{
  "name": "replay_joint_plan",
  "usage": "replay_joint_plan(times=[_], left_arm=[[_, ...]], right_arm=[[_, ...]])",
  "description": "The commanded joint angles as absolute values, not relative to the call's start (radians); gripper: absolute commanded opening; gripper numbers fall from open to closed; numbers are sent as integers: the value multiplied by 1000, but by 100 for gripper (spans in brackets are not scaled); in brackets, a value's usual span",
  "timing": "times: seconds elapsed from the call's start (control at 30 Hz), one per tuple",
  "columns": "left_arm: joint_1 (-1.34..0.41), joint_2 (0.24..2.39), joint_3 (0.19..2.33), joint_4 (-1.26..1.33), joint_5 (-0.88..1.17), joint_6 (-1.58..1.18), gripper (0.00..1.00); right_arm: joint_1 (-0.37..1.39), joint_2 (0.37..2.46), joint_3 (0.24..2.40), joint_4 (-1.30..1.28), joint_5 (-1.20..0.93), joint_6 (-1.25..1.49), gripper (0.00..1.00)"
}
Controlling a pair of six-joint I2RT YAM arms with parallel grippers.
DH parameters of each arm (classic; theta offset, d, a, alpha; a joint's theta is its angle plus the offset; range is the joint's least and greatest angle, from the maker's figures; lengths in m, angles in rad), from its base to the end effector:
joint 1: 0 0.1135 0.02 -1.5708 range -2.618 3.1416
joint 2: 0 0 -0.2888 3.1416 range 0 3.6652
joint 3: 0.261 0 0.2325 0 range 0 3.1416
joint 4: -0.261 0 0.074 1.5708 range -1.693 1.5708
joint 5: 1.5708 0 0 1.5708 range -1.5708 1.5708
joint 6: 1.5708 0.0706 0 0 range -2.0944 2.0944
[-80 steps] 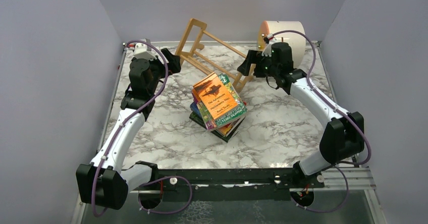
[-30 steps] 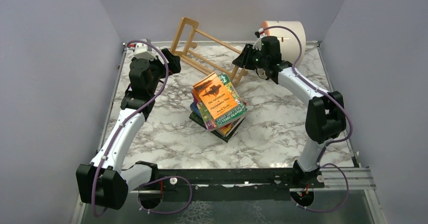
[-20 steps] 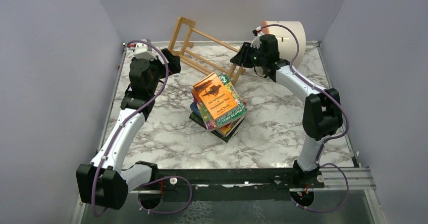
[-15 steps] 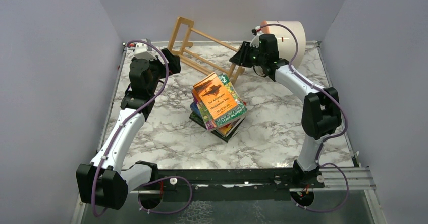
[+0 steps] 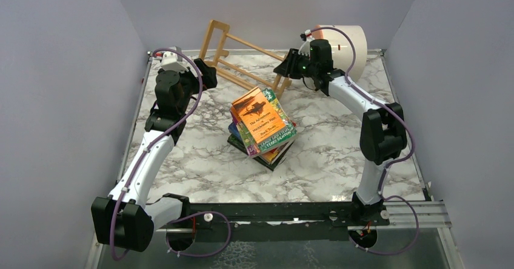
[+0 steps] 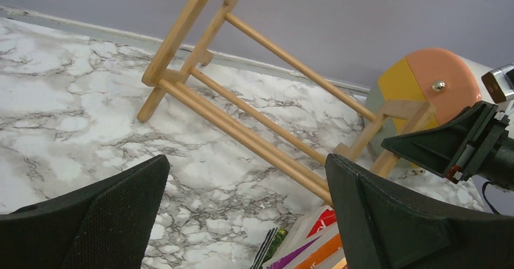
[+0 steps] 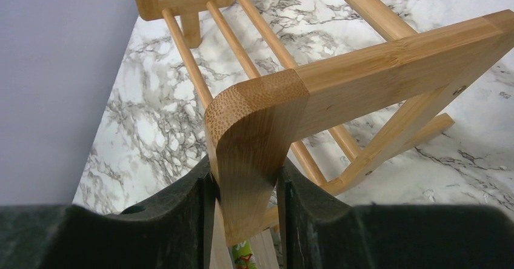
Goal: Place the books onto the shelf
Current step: Adjust the shelf at the center of the board.
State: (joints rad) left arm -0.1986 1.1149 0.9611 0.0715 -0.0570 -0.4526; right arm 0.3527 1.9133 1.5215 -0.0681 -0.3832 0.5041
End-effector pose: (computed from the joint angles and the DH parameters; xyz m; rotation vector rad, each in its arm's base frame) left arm 0.2635 -0.0489 0.3858 -0.2552 1.6526 -0.4473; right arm 0.4343 0.1880 0.2933 -0.0935 2.1197 0.9148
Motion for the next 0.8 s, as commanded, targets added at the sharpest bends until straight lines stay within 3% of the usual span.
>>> replay_joint_plan(times=[0.0,0.77], left_arm=[[-199,1106,990,61,-74,-438,99],[-199,1112,997,54,-75,-433,99]], right_arm=[[367,1947,1552,-31,-421,444,31],[367,2001,1579,-10,-465,438,30]])
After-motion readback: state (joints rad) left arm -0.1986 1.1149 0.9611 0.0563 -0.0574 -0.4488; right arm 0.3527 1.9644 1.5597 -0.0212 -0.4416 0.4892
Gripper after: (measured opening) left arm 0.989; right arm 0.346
